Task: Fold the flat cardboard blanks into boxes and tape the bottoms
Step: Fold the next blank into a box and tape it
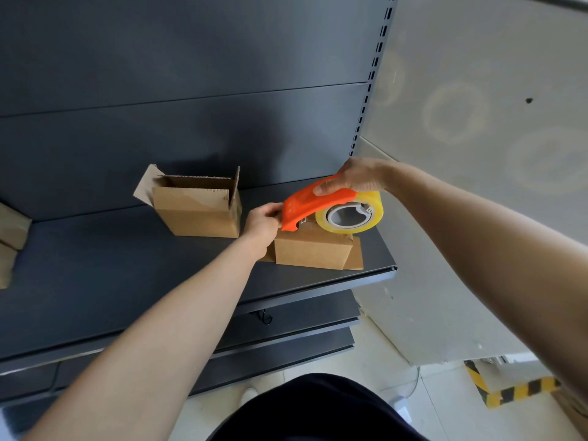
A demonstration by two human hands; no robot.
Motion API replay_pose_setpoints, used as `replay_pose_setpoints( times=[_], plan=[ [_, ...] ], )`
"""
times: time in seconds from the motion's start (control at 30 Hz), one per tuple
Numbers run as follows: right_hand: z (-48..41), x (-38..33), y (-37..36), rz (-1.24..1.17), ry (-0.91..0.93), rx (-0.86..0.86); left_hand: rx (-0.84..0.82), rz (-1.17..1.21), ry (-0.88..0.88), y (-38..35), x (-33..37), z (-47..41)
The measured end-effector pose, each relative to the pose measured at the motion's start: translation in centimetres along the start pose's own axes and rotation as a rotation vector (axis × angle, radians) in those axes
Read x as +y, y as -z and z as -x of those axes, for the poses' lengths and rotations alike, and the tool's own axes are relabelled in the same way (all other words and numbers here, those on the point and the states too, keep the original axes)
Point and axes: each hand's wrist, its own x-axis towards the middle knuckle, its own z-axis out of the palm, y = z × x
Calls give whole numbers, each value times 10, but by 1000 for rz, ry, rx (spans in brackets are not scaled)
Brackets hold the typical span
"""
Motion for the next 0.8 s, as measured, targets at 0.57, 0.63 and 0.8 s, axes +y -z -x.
replay_pose_setpoints(
  times=[0.57, 0.63, 0.8],
  plan=[
    [34, 62, 23, 33, -91, -18, 118, -64, -49, -8, 2, -6],
    [44, 88, 31, 56, -125, -16, 125, -81, -63, -9, 2, -5],
    [67, 147, 49, -17, -169, 29, 118, -128, -101, -20, 5, -5]
  ],
)
